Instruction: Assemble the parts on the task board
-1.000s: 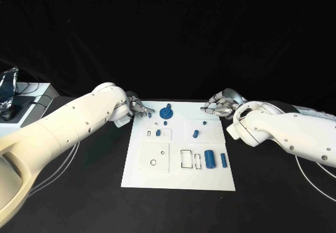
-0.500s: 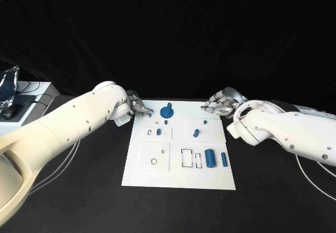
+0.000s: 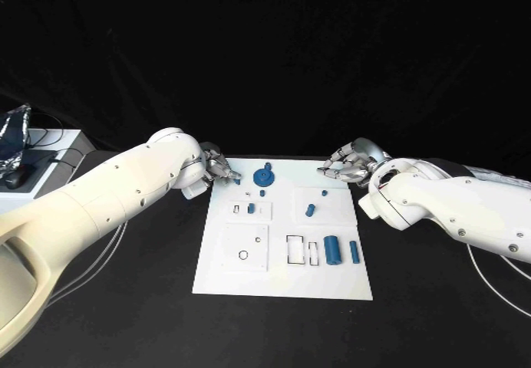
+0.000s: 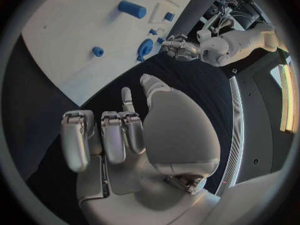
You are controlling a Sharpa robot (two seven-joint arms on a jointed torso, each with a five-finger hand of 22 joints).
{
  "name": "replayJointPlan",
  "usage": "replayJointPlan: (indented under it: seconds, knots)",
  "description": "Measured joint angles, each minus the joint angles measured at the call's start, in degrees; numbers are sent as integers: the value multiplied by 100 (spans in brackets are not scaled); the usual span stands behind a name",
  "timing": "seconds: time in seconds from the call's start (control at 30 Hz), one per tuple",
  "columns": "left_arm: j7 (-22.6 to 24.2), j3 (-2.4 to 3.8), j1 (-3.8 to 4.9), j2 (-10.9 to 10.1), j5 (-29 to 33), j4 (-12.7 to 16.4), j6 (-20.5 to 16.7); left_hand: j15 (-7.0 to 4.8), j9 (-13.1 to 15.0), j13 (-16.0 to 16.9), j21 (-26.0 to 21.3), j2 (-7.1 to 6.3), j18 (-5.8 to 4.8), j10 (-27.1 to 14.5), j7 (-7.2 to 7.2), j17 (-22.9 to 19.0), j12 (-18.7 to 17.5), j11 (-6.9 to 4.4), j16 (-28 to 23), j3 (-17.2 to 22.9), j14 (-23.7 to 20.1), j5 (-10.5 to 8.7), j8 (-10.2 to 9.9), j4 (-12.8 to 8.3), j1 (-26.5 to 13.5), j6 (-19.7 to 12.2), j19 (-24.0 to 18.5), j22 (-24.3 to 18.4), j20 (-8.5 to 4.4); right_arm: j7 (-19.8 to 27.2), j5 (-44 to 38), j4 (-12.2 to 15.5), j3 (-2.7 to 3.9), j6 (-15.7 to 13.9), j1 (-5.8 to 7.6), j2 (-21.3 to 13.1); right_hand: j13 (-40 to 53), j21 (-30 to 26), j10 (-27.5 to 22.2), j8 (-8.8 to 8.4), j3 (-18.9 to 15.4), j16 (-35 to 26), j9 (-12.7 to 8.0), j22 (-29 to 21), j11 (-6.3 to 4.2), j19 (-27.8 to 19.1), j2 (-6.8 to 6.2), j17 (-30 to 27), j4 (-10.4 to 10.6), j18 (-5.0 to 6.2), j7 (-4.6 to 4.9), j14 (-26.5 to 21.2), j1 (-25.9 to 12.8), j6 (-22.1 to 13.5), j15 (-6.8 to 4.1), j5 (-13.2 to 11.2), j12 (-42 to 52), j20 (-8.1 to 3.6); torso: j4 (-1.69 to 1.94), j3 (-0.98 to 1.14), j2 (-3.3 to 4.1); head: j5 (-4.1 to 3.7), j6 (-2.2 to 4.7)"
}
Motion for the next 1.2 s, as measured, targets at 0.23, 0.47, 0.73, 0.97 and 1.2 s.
replayJointPlan:
  seconds: [0.23, 0.47, 0.73, 0.97, 1.2]
  knots:
    - [21, -8, -1, 0, 25, -7, 32, -14, 80, -61, 0, -212, -1, 21, -21, 0, -50, -19, 0, 786, 14, -21, -44, -88, 81, 21, -20, 0, -20, -2, -2, -4, 0, 0, 0, 7, -1, 0, 0, 0, 0, 0, 0, 0, 0, 0, 0, 0, 0, 0, 0, 0, 0, 0, 0, 0, 0, 0, 0, 0, 1, 9, -13]
    - [32, -11, -2, 1, 54, -9, 37, -36, 425, -139, 40, -512, 0, 207, -57, 0, -115, -54, 29, 1279, -5, 206, 94, 96, -145, 67, -7, 57, -33, -3, -4, -14, 0, 1, 0, 18, -1, 0, 0, 0, 0, 0, -1, -1, 0, 0, 0, 0, 0, 0, 0, 0, 0, 0, 0, 0, 0, 0, 0, 4, 0, 20, -1]
    - [38, -12, -2, -15, 150, 24, 4, -93, 458, -156, 115, -565, -58, 401, -65, 0, -150, -110, 51, 1562, 11, 758, 94, -159, -521, 245, 68, 176, -107, -3, -4, -29, 0, 2, 0, 25, -2, 0, 0, 0, 0, 0, -1, -1, 0, 0, 0, 0, 0, 0, 0, 0, 0, 0, 0, 0, 0, 0, -1, 5, -3, 35, 10]
    - [33, -12, -2, -99, 324, 171, -54, -134, 576, -174, 179, -629, -57, 543, -105, 0, -185, -151, 122, 1474, 11, 1185, 94, -249, -737, 378, 124, 282, -163, -3, -4, -50, 0, 3, 0, 32, -2, 0, 0, 0, 0, 0, -1, -2, 0, 0, 0, 0, 0, 0, 0, 0, 0, 0, 0, 0, 0, 0, 4, 1, -8, 48, 32]
    - [-3, -14, 0, -407, 487, 649, -112, -176, 623, -204, 263, -695, -140, 743, -152, -1, -232, -206, 190, 1303, 8, 1935, 38, -421, -938, 570, 256, 430, -208, -3, -4, -69, 0, 3, 0, 30, -3, 0, 0, 0, 0, 0, -2, -2, 0, 0, 0, 0, 0, 0, 0, 0, 0, 0, 0, 0, 0, 0, 16, 0, -19, 66, 40]
